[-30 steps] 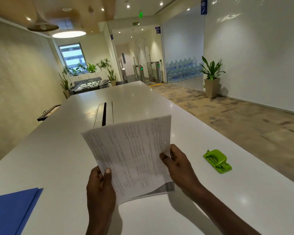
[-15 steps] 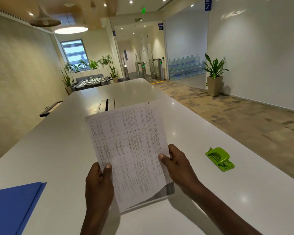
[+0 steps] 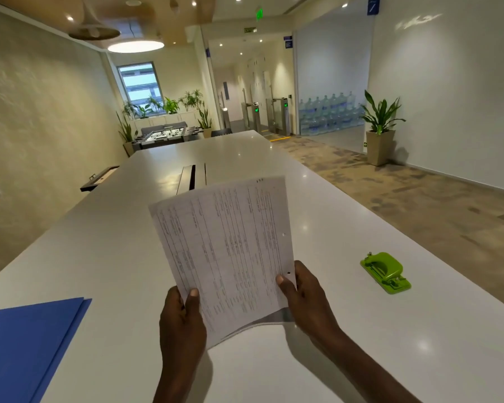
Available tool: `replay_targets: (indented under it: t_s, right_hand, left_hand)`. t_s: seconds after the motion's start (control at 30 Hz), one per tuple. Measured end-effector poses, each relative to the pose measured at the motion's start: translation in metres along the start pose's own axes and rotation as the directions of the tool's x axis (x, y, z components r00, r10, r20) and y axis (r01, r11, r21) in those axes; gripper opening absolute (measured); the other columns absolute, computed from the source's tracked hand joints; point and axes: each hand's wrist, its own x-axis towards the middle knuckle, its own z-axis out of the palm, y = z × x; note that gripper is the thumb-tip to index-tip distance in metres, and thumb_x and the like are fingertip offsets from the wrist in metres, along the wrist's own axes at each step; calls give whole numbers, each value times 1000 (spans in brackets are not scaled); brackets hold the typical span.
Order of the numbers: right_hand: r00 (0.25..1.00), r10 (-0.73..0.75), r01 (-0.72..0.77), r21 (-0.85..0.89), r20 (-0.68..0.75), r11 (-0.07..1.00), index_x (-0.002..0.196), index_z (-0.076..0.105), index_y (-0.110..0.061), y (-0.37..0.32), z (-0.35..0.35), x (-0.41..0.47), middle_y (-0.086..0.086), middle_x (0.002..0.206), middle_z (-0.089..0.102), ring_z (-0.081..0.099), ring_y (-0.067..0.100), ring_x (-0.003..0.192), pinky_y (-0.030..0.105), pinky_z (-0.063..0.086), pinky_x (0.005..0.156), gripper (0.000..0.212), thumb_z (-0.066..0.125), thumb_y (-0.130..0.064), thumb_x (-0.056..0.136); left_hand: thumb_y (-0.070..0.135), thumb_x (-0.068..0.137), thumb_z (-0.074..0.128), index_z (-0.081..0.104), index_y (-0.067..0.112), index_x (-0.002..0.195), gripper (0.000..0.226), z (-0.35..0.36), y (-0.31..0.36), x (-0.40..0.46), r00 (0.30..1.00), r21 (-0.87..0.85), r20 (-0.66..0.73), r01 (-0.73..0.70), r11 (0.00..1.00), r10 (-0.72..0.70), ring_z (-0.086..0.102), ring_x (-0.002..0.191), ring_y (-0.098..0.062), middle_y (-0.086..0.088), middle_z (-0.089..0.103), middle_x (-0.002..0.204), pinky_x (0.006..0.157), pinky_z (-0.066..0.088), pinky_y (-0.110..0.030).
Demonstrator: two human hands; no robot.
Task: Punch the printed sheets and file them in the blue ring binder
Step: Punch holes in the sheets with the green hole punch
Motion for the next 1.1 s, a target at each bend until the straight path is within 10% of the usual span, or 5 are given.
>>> replay_targets:
  t_s: [0.23,0.5,0.77,0.97,1.1]
  right_hand:
    - [912,-342,261,-324,-225,909,143,29,-13,-43,-9,3,5,143,37,37,16,131,27,37,106,82,77,-19,77]
    - [586,-759,572,-808,282,141,147,30,-7,-134,-7,15,17,149,37,31,32,140,49,18,117,69,63,-16,87]
    - [722,-675,505,-783,153,363,88,62,-10,-134,2,30,1,51,55,30,16,43,18,6,44,17,74,-11,75]
    - [910,-409,315,-538,-62,782,68,53,-13,-111,-13,48,-3,60,59,54,18,58,30,41,53,17,60,-18,82]
    - [964,-247,234,-125,-100,964,78,65,-10,-104,-20,51,-1,71,69,64,15,65,35,51,54,19,65,-28,84]
  left_hand:
    - [15,100,47,53,13,94,9,-24,24,32,977,238,-20,-200,950,211,59,72,-23,-1,60,80,52,40,-26]
    - [37,88,40,61,10,93,34,-26,93,52,647,539,359,-732,418,672,51,67,-16,-8,62,78,64,36,-28]
    - [16,87,54,67,2,107,28,-18,118,51,364,536,465,-841,70,807,65,91,-33,-17,70,97,92,48,-45]
    - [16,89,67,35,4,144,65,-26,92,36,721,225,-247,-607,762,647,35,140,-23,-14,40,148,116,33,-31]
    - [25,91,66,30,15,146,67,-17,70,32,999,-349,-35,19,937,-33,50,128,-17,-2,47,145,89,47,-19]
